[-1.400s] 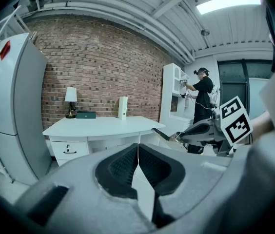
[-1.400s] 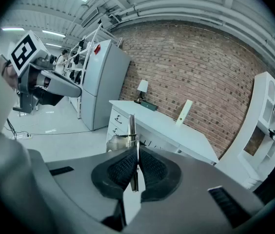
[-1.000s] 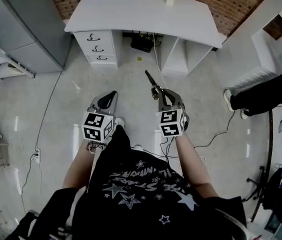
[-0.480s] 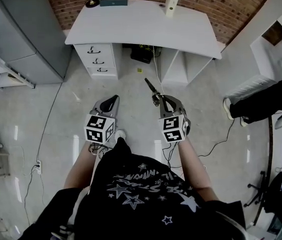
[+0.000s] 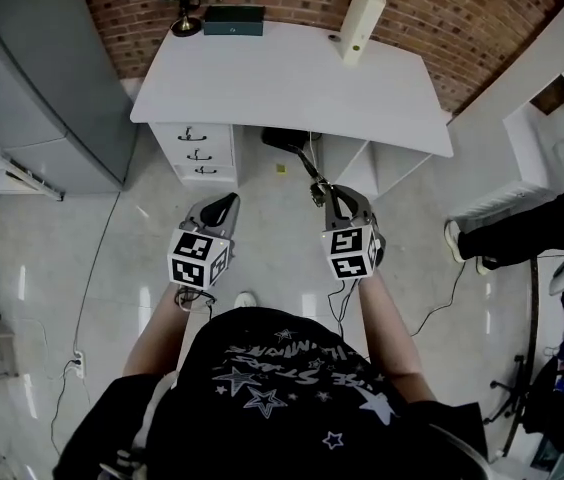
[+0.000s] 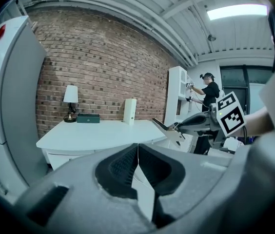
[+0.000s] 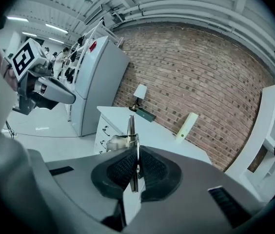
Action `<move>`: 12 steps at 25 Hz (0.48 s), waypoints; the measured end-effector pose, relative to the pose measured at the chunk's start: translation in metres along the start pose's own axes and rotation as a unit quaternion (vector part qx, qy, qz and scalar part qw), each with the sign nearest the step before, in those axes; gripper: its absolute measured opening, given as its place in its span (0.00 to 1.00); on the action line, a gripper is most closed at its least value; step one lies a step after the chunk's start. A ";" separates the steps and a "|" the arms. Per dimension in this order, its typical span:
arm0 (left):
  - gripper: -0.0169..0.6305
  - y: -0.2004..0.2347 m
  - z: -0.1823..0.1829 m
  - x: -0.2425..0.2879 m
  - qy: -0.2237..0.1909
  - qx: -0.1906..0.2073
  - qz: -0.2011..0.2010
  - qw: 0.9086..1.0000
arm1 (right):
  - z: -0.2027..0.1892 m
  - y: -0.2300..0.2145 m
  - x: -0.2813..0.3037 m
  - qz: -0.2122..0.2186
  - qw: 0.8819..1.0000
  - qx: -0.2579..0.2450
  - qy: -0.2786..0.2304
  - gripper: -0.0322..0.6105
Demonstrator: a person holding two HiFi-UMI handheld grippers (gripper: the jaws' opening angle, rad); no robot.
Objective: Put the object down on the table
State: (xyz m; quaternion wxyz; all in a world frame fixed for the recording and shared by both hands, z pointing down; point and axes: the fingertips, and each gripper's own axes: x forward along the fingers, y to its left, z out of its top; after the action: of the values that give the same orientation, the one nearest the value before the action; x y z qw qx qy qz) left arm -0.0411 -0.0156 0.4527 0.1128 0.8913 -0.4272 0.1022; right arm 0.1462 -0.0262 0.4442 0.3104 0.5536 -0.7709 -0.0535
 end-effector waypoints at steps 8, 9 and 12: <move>0.06 0.072 0.001 0.015 0.012 -0.009 0.007 1.000 | 0.026 0.012 0.065 0.001 1.000 -0.015 0.022 0.07; 0.06 0.076 -0.001 0.016 0.012 -0.014 0.008 1.000 | 0.025 0.012 0.071 0.004 1.000 -0.017 0.026 0.07; 0.06 0.089 -0.003 0.022 0.014 -0.023 0.012 1.000 | 0.027 0.010 0.092 0.007 0.999 -0.026 0.035 0.07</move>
State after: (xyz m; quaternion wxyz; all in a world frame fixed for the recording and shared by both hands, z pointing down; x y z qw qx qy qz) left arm -0.0975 -0.0846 0.4721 0.1380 0.8815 -0.4389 0.1060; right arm 0.1059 -0.1109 0.4653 0.3516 0.5415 -0.7618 -0.0523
